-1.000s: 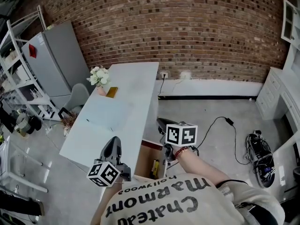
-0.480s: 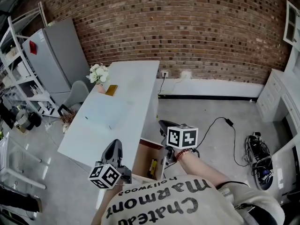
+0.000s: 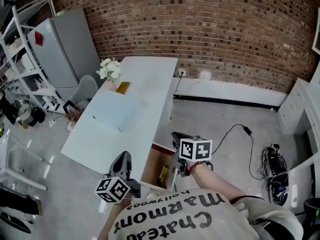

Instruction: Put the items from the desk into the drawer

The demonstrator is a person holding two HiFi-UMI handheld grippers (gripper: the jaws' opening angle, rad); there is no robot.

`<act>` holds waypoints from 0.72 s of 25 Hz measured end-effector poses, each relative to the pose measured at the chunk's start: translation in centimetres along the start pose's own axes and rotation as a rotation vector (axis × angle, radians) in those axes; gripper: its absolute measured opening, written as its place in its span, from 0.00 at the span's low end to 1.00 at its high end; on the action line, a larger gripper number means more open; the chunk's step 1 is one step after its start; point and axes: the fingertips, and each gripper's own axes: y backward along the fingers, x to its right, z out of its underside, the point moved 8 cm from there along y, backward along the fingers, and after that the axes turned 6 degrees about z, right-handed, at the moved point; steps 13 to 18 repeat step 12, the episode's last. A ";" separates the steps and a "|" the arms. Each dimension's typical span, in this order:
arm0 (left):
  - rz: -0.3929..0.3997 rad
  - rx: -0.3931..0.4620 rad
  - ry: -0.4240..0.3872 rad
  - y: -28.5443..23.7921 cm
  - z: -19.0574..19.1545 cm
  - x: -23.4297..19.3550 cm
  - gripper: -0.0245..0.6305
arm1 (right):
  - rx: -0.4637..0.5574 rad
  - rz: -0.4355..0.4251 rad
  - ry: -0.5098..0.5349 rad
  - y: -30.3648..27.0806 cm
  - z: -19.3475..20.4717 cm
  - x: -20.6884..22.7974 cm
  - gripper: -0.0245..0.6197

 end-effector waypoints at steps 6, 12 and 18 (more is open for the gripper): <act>-0.054 -0.002 0.022 0.3 0.2 -1.6 0.04 | -0.054 -0.020 0.000 -2.3 0.9 -0.5 0.04; -0.067 -0.005 0.009 -0.4 -0.1 -3.5 0.04 | -0.051 -0.039 0.007 -5.0 0.4 -1.1 0.04; -0.067 -0.005 0.009 -0.4 -0.1 -3.5 0.04 | -0.051 -0.039 0.007 -5.0 0.4 -1.1 0.04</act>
